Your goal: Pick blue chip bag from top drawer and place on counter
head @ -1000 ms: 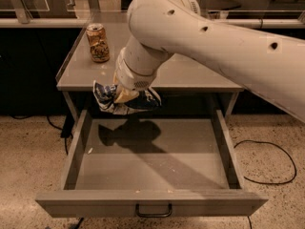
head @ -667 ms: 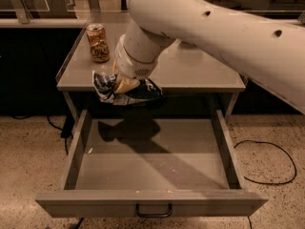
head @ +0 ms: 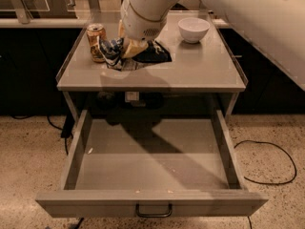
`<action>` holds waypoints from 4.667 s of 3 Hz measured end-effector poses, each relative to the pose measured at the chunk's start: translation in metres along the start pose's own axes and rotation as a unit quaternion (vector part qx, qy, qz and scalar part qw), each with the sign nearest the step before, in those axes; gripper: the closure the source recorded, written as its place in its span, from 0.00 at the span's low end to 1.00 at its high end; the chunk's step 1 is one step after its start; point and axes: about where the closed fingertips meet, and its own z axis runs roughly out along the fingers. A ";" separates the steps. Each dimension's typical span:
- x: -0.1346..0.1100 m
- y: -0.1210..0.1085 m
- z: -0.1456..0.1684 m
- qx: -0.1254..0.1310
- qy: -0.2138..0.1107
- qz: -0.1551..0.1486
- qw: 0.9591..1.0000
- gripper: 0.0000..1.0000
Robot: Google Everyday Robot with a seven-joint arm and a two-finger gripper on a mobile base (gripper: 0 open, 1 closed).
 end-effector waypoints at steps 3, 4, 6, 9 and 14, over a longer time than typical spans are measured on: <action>0.093 -0.073 0.008 0.068 -0.100 0.008 0.993 1.00; 0.107 -0.076 0.045 0.055 -0.117 0.021 0.991 1.00; 0.113 -0.046 0.127 0.011 -0.137 0.053 0.989 1.00; 0.112 -0.048 0.123 0.010 -0.137 0.053 0.989 0.34; 0.119 -0.056 0.113 0.016 -0.136 0.058 0.989 0.00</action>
Offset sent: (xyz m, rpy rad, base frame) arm 0.1110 -0.0674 0.0397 0.2982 -0.0652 0.0655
